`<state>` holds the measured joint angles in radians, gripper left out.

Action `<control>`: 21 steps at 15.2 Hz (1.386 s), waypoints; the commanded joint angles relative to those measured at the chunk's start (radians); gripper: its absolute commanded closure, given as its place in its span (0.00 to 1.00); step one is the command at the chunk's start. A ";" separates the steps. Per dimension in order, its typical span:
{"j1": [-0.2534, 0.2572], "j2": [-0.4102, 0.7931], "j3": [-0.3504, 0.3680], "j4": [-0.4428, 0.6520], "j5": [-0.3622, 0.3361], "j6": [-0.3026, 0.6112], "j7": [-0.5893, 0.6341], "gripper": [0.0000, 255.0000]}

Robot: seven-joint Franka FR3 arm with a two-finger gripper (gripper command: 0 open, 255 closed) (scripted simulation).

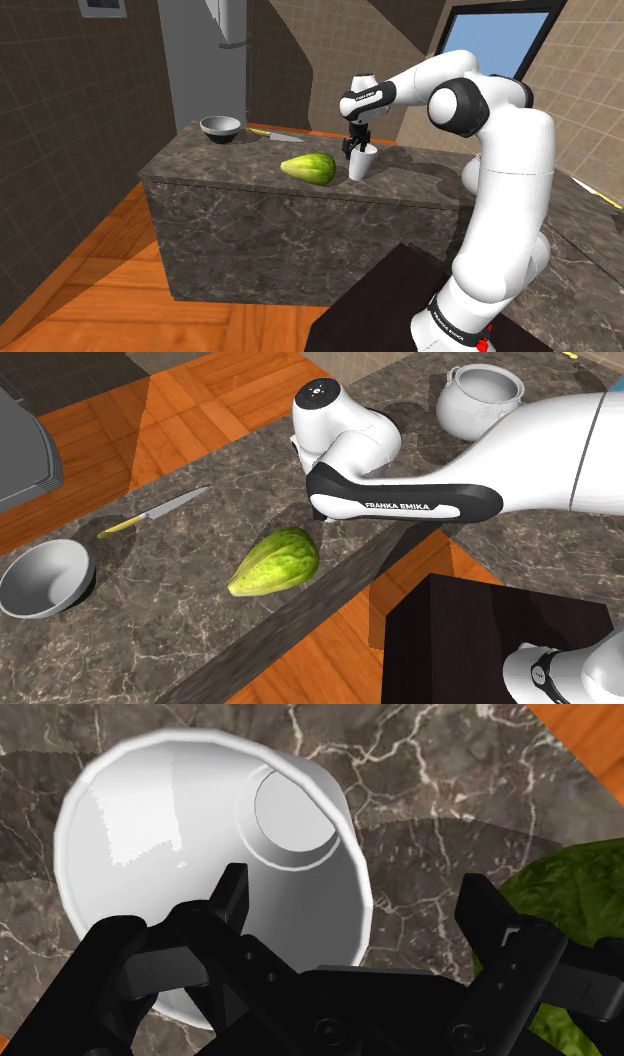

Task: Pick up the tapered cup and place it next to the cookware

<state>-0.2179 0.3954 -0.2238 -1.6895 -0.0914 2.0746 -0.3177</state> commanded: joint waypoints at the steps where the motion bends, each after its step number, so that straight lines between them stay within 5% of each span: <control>1: 0.000 0.000 0.000 0.000 0.000 0.001 0.000 0.00; 3: 0.000 0.000 0.000 0.000 0.000 0.000 0.000 0.00; 4: 0.000 0.000 0.000 0.000 0.000 0.000 0.000 1.00; 13: 0.000 0.000 0.000 0.000 0.000 0.001 0.000 1.00; 21: 0.002 -0.034 -0.002 0.059 -0.003 -0.092 -0.009 1.00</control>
<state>-0.2169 0.3670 -0.2261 -1.6367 -0.0932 1.9945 -0.3269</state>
